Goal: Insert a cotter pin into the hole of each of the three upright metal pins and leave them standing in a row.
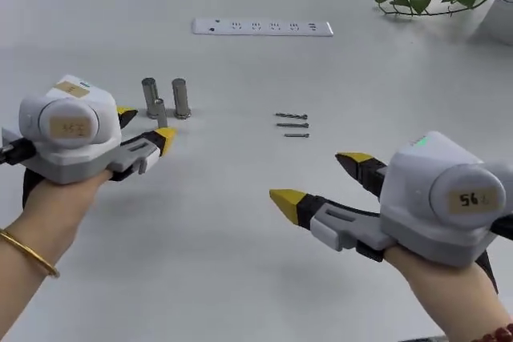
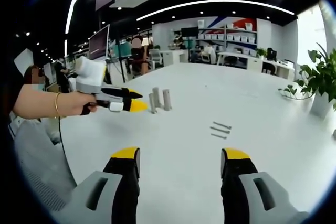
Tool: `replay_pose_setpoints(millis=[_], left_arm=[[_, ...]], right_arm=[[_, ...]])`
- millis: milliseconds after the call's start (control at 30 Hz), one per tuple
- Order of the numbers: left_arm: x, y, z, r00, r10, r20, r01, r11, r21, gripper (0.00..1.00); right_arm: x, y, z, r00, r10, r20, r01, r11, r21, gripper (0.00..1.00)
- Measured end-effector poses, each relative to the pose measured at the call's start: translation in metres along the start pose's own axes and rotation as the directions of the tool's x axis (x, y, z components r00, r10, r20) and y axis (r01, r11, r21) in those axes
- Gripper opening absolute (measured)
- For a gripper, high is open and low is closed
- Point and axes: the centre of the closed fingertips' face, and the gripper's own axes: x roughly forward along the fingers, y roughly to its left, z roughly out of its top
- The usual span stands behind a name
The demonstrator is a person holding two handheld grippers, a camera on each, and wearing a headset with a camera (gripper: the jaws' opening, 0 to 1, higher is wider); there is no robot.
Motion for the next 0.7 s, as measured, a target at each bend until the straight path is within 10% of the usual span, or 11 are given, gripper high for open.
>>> replay_pose_setpoints(millis=[700], left_arm=[[0.033,0.005,-0.001,0.999,-0.044,-0.004,0.044,0.999,0.006,0.13]], right_arm=[[0.003,-0.007,-0.008,0.9998,-0.021,0.001,0.021,1.0,0.014,0.61]])
